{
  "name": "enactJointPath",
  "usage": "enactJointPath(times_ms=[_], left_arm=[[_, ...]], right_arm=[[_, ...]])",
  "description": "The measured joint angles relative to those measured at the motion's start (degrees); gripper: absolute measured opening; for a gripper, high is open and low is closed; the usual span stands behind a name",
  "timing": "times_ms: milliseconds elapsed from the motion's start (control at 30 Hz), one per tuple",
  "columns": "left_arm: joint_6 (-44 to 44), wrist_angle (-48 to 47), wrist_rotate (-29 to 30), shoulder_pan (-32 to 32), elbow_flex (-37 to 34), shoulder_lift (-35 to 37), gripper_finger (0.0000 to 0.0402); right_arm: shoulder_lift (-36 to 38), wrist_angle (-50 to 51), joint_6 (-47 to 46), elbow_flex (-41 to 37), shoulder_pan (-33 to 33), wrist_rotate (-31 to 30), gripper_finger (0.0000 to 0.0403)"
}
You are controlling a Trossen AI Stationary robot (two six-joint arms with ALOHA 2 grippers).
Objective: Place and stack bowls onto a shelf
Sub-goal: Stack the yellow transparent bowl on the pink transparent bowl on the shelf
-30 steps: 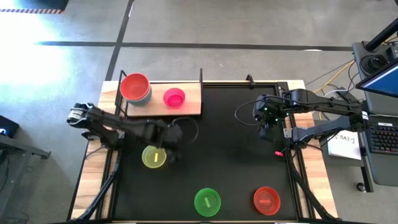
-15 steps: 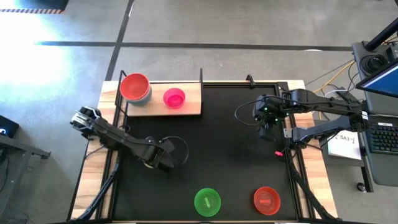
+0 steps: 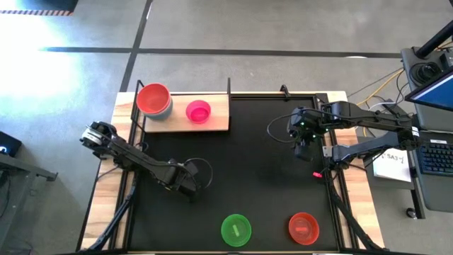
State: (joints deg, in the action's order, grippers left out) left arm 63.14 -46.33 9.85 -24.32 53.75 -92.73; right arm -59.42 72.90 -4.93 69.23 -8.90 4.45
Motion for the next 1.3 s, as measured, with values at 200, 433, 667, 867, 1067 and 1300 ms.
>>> enactJointPath(times_ms=[200, 433, 667, 867, 1067, 1300], left_arm=[[-3.22, 1.77, 0.01, 0.02, -1.13, -0.69, 0.0097], [-5.63, 1.95, 0.04, 0.04, -1.11, -1.01, 0.0006], [-7.57, 2.4, 0.01, 0.04, 0.8, -1.01, 0.0002], [-15.29, 1.7, 2.67, 0.32, 6.67, -1.0, 0.0], [-24.35, -0.75, 7.6, 4.11, 10.65, -1.01, 0.0], [-35.82, -1.77, 12.14, 11.13, 14.32, -0.98, 0.0]], right_arm=[[0.0, -0.12, 0.0, 0.0, 0.01, 0.0, 0.0228], [0.0, -0.37, 0.0, 0.0, 0.0, 0.0, 0.0228], [0.0, -0.39, 0.0, 0.0, 0.02, 0.02, 0.0228], [0.0, -0.42, 0.0, 0.0, 0.02, 0.0, 0.0228], [0.0, -0.45, 0.0, 0.0, 0.0, 0.01, 0.0228], [0.0, -0.89, 0.0, 0.0, 0.01, 0.02, 0.0228]])
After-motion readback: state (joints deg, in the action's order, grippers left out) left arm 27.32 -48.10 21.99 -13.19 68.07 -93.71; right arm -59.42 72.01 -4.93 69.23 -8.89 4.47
